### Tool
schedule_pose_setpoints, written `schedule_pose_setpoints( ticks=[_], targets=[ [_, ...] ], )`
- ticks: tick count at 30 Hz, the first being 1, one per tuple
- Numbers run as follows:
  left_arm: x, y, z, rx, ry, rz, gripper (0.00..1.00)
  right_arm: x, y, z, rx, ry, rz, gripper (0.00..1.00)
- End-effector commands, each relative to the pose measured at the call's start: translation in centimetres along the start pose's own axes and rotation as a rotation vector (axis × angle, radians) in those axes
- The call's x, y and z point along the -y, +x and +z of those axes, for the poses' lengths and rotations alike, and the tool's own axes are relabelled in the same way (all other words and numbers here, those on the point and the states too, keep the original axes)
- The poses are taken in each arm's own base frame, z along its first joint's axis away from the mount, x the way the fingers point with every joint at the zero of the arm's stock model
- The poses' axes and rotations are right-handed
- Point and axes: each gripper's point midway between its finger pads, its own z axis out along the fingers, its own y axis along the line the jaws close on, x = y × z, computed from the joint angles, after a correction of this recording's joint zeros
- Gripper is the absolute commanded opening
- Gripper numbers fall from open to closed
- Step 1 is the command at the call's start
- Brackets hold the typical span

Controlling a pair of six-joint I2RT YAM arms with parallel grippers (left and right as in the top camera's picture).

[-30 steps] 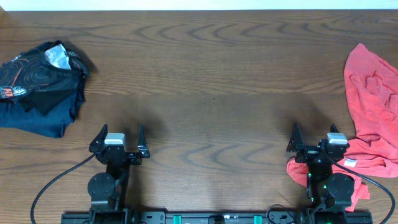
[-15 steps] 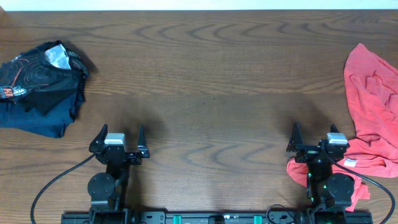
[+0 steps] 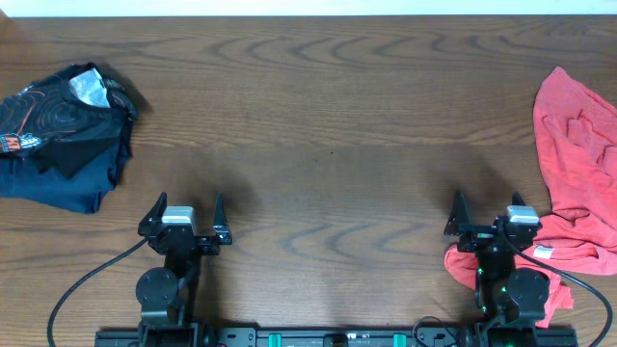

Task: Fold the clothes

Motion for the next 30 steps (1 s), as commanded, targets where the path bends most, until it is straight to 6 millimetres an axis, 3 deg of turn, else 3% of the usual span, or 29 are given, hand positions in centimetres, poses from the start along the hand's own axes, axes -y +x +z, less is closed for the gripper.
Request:
schedule_pose_setpoints(
  ticks=[1, 18, 21, 25, 30],
  targets=[
    [0.3, 1.4, 0.0, -0.045, 0.016, 0.015, 0.98, 0.0, 0.1, 0.0, -0.001, 0.002, -0.013, 0.99],
    [0.3, 1.3, 0.0, -0.044, 0.015, 0.013, 0.98, 0.0, 0.1, 0.0, -0.001, -0.002, 0.018, 0.99],
    [0.3, 1.1, 0.0, -0.040, 0.013, -0.098, 0.98, 0.0, -0.2, -0.1, -0.001, -0.001, 0.018, 0.99],
    [0.3, 0.4, -0.2, -0.046, 0.012, -0.206, 0.98, 0.4, -0.6, -0.4, -0.032, 0.027, 0.017, 0.99],
    [1.4, -1.2, -0.6, -0.098, 0.068, -0.214, 0.98, 1.1, -1.3, -0.9, -0.132, 0.082, 0.011, 0.99]
  ],
)
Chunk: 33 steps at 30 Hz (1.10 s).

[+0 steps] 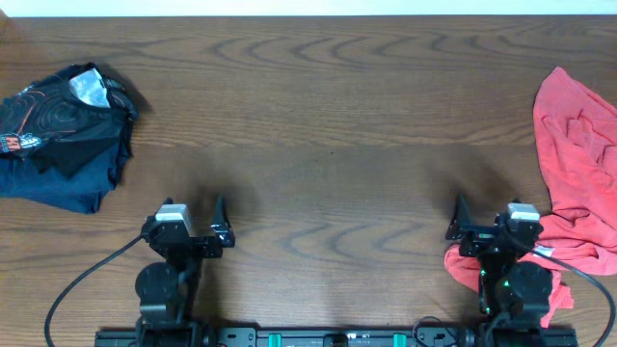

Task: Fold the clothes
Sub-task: 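Grasp the coral-red t-shirt with the right gripper and drag it leftward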

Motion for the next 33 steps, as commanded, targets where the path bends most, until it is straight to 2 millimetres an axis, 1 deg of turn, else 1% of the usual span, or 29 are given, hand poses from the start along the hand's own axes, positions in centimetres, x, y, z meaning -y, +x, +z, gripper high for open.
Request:
schedule_pose_setpoints(
  ticks=[1, 6, 10, 14, 15, 18, 20, 22, 24, 25, 31, 33],
  targets=[
    [1.4, -2.0, -0.6, -0.028, 0.054, -0.043, 0.98, 0.8, -2.1, -0.5, -0.024, 0.060, 0.015, 0.99],
    [1.8, -2.3, -1.0, -0.231, 0.029, -0.065, 0.98, 1.5, -1.6, -0.1, -0.228, 0.121, 0.030, 0.99],
    [1.9, -2.5, -1.3, -0.429, -0.007, -0.086, 0.98, 1.5, 0.2, 0.7, -0.458, 0.147, 0.020, 0.99],
    [1.9, -2.8, -1.3, -0.587, -0.039, -0.102, 0.98, 1.6, 1.9, 1.3, -0.679, 0.173, -0.005, 0.99],
    [1.9, -2.8, -1.4, -0.620, -0.046, -0.106, 0.98, 1.4, 2.1, 1.6, -0.708, 0.166, 0.002, 0.99],
    [1.9, -2.2, -1.4, -0.713, -0.061, -0.117, 0.98, -0.2, 3.1, 2.6, -0.796, 0.088, 0.034, 0.99],
    [2.1, -1.5, -1.4, -0.751, -0.051, -0.127, 0.98, -0.3, 4.3, 2.6, -0.852, 0.085, 0.040, 0.99],
    [2.2, -1.0, -1.6, -0.782, -0.047, -0.135, 0.98, 0.6, 5.6, 2.2, -0.911, 0.162, 0.076, 0.99],
    [2.3, -0.7, -1.6, -0.797, -0.046, -0.139, 0.98, 2.1, 7.0, 1.2, -0.973, 0.305, 0.139, 0.99],
    [2.2, -0.7, -1.7, -0.800, -0.047, -0.139, 0.98, 2.5, 7.5, 0.7, -0.999, 0.345, 0.151, 0.99],
    [2.2, -0.7, -1.7, -0.800, -0.047, -0.139, 0.98, 3.3, 10.7, -0.9, -1.126, 0.448, 0.181, 0.99],
    [2.2, -0.7, -1.7, -0.800, -0.047, -0.139, 0.98, 3.8, 11.8, -1.6, -1.152, 0.506, 0.204, 0.99]
  ],
)
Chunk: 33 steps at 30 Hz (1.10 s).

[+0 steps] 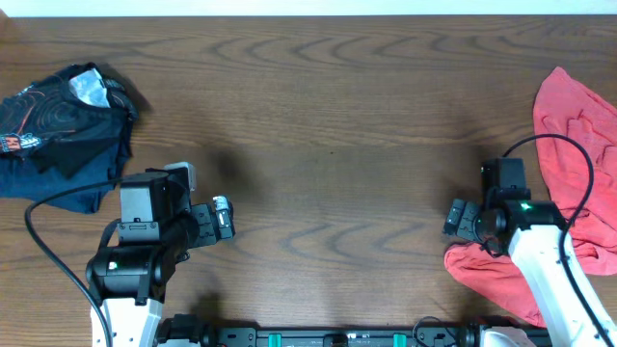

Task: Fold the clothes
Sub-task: 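Grasp the coral-red t-shirt with the right gripper and drag it leftward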

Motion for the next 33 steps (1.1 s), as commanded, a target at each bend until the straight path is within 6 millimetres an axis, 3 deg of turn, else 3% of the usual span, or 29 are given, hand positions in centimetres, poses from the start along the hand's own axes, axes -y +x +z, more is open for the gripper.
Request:
schedule_pose_setpoints(
  ticks=[1, 3, 8, 11, 17, 20, 22, 23, 27, 30, 33],
  targets=[
    [0.4, -0.5, -0.5, 0.015, 0.012, -0.004, 0.98, 1.5, 1.3, 1.4, -0.040, 0.088, 0.111, 0.97],
    [0.4, -0.5, -0.5, 0.014, 0.012, -0.004, 0.98, 1.8, 1.8, 2.0, -0.054, 0.108, 0.119, 0.88],
    [0.4, -0.5, -0.5, 0.015, 0.012, -0.003, 0.98, 2.0, 2.4, 2.8, -0.073, 0.118, 0.114, 0.23],
    [0.4, -0.5, -0.5, 0.015, 0.012, -0.003, 0.98, 1.8, 2.2, 2.8, -0.062, 0.112, 0.117, 0.01],
    [0.4, -0.7, -0.5, 0.021, 0.013, -0.002, 0.98, 0.2, 0.5, 3.0, -0.006, 0.032, 0.132, 0.01],
    [0.6, -1.5, -0.5, 0.056, 0.021, 0.004, 0.98, -4.0, -2.1, 2.6, 0.075, -0.187, 0.048, 0.01],
    [0.8, -2.4, -0.6, 0.091, 0.028, 0.010, 0.98, -7.6, -4.5, 1.2, 0.173, -0.370, -0.031, 0.01],
    [0.9, -3.0, -0.6, 0.115, 0.033, 0.015, 0.98, -10.2, -6.2, -0.4, 0.257, -0.500, -0.090, 0.01],
    [1.3, -4.4, -0.9, 0.172, 0.046, 0.025, 0.98, -15.9, -9.1, -5.8, 0.455, -0.782, -0.230, 0.01],
    [1.3, -4.6, -0.9, 0.182, 0.048, 0.027, 0.98, -18.8, -9.1, -8.8, 0.545, -0.886, -0.345, 0.01],
    [1.3, -4.6, -0.9, 0.181, 0.047, 0.027, 0.98, -20.7, -7.3, -9.4, 0.551, -0.906, -0.463, 0.01]
  ],
)
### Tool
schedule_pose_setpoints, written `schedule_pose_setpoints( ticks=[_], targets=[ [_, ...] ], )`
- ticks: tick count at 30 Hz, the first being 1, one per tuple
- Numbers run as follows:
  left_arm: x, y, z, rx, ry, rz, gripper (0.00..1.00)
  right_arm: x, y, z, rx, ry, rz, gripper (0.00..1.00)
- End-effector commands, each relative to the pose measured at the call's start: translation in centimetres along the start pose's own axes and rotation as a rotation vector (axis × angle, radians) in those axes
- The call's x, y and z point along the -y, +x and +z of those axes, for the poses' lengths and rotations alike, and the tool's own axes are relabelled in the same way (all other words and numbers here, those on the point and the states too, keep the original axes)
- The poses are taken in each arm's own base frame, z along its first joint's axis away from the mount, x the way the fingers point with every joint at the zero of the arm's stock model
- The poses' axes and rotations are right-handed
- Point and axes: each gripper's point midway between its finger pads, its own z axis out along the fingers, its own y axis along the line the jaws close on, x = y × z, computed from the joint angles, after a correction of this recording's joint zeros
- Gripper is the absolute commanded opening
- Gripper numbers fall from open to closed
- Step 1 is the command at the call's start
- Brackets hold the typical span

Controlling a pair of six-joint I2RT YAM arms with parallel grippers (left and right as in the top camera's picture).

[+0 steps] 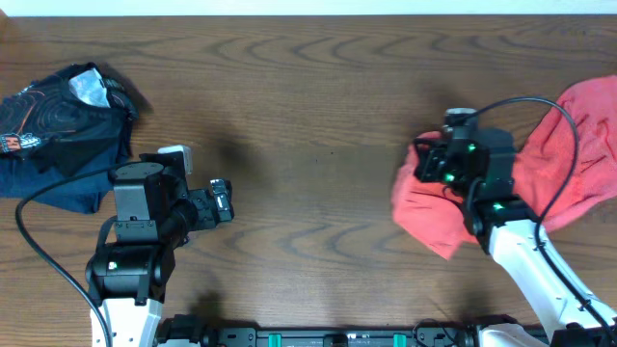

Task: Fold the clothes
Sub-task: 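Grasp the coral-red t-shirt with the right gripper and drag it leftward, then reach the left gripper to the t-shirt's far edge and grasp it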

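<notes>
A red cloth (pixel 436 214) lies at the right of the wooden table, stretched from the far right edge towards the middle. My right gripper (pixel 425 162) sits at the cloth's left end, with the fabric gathered at its fingers, so it looks shut on the cloth. A heap of dark blue and black clothes (pixel 60 135) with a printed pattern lies at the far left. My left gripper (pixel 221 203) hovers to the right of that heap, pointing right over bare wood and touching no cloth. Its jaws are too small in the overhead view to read.
The brown wooden table (pixel 318 87) spans the whole view. Black cables trail from both arms, one looping over the red cloth (pixel 569 135). The arm bases stand at the near edge.
My right gripper has moved up and to the left, and the red cloth's near end came with it, now spread towards the table's middle. The left arm has barely shifted.
Both arms first rested at the near edge with their grippers open, the red cloth heaped at the right. Both arms then rose, the right one reaching the cloth's lower left part. Now the right gripper has the cloth drawn leftward.
</notes>
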Motion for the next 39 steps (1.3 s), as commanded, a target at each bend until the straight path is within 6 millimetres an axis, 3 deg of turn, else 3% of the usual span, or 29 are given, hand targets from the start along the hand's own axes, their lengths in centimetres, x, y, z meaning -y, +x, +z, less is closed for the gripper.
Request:
schedule_pose_setpoints(
  ticks=[1, 2, 3, 4, 6, 7, 8, 13, 16, 20, 25, 27, 33, 39],
  targets=[
    [0.4, -0.7, -0.3, 0.020, 0.012, -0.003, 0.98, -4.1, 1.4, 0.3, -0.057, -0.147, -0.153, 0.01],
    [0.4, -0.8, -0.3, 0.024, 0.013, -0.002, 0.98, -4.5, 1.8, 0.5, -0.069, -0.156, -0.176, 0.01],
    [0.4, -0.9, -0.4, 0.029, 0.014, -0.001, 0.98, -4.7, 2.1, 0.6, -0.076, -0.159, -0.193, 0.20],
    [0.5, -1.1, -0.4, 0.038, 0.016, 0.001, 0.98, -4.5, 2.1, 0.6, -0.074, -0.138, -0.202, 0.47],
    [0.6, -1.4, -0.4, 0.050, 0.019, 0.003, 0.98, -3.6, 1.6, 0.6, -0.055, -0.088, -0.200, 0.73],
    [0.6, -1.6, -0.4, 0.057, 0.020, 0.004, 0.98, -3.1, 1.2, 0.5, -0.041, -0.067, -0.197, 0.94],
    [0.7, -1.9, -0.4, 0.069, 0.022, 0.006, 0.98, -2.6, 0.7, 0.3, -0.026, -0.050, -0.192, 0.99],
    [1.3, -3.2, -0.5, 0.122, 0.052, 0.017, 0.98, 0.5, -2.4, -1.9, 0.070, 0.031, -0.080, 0.99],
    [2.5, -3.4, -0.3, 0.116, 0.122, 0.025, 0.98, 2.8, -3.1, -3.5, 0.093, 0.093, -0.021, 0.99],
    [4.6, -3.0, 1.1, 0.059, 0.240, 0.026, 0.98, 6.9, -1.6, -5.2, 0.040, 0.241, 0.070, 0.99],
    [7.5, -1.2, 5.2, -0.081, 0.293, -0.010, 0.98, 13.3, 2.8, -8.5, -0.091, 0.576, 0.197, 0.99],
    [9.4, 0.0, 6.8, -0.134, 0.326, 0.013, 0.98, 14.6, 4.1, -9.6, -0.127, 0.659, 0.231, 0.99],
    [15.4, 4.6, 10.5, -0.278, 0.414, 0.072, 0.98, 14.9, 5.1, -10.1, -0.166, 0.685, 0.246, 0.99],
    [18.6, 8.5, 13.8, -0.384, 0.432, 0.011, 1.00, 14.9, 5.1, -10.1, -0.165, 0.684, 0.246, 0.99]
  ],
)
